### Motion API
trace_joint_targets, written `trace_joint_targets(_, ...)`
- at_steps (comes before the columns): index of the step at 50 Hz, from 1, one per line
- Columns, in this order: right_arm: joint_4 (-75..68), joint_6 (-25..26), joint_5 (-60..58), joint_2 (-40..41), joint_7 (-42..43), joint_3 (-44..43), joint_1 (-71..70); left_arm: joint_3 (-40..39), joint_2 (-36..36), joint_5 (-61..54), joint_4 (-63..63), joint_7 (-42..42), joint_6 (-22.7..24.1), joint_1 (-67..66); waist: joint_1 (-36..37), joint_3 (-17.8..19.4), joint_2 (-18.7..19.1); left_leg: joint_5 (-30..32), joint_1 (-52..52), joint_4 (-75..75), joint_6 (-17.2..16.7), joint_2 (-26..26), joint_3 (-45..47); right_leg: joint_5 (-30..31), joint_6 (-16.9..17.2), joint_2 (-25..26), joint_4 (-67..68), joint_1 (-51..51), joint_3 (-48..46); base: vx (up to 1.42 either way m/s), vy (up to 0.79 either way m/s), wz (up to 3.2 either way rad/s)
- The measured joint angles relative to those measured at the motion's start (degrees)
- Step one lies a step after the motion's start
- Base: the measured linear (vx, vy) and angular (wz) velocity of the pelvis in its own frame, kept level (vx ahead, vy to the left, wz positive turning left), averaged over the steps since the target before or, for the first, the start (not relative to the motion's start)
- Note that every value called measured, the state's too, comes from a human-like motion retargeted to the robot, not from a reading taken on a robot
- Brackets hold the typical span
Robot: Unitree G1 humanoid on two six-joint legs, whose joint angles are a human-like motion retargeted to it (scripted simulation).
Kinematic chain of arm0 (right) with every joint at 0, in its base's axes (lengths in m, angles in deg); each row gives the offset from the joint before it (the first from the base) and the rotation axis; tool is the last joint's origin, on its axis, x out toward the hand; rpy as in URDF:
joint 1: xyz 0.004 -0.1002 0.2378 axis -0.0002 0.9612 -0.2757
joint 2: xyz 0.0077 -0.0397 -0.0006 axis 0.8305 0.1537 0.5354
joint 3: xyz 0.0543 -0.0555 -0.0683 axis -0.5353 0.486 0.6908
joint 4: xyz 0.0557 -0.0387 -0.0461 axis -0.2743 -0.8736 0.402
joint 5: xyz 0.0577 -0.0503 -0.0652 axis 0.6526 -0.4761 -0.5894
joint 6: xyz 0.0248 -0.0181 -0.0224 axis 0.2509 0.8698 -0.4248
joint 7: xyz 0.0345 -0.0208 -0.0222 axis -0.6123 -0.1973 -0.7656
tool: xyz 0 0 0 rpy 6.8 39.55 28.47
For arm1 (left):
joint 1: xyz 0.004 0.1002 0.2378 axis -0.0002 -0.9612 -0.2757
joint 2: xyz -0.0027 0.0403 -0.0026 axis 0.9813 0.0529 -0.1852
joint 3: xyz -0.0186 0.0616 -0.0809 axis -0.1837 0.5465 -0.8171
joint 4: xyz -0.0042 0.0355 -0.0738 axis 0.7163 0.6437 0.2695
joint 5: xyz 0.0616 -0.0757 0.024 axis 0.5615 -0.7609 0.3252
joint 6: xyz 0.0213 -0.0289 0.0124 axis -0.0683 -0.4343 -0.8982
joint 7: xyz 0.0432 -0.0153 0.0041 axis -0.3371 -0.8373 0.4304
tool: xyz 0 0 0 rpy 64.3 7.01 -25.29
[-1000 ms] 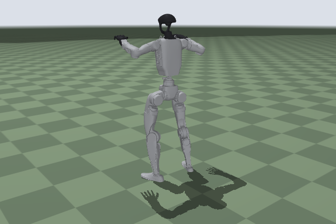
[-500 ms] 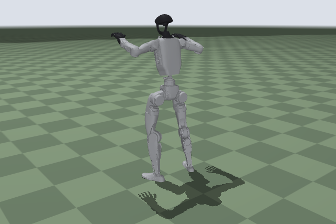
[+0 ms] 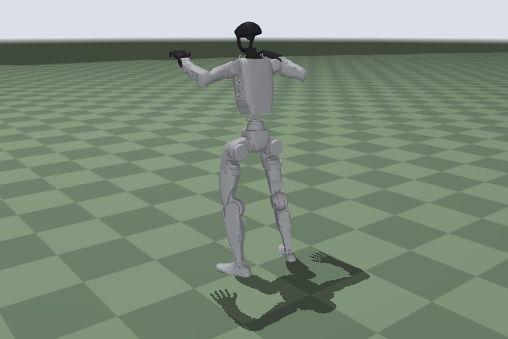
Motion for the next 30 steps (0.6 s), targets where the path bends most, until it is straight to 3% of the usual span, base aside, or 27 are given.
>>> trace_joint_targets(30,-0.5,0.1,0.5,0.2,-0.5,-0.7,0.3,1.8,0.8,-1.1,-0.3,-1.4,0.4,2.1,-0.3,-2.9,-0.1,-0.8,0.8,-0.5,0.0,-0.3,0.2,-0.5,0.2,-0.2,-0.4,0.6,0.0,0.0,0.0,0.0)
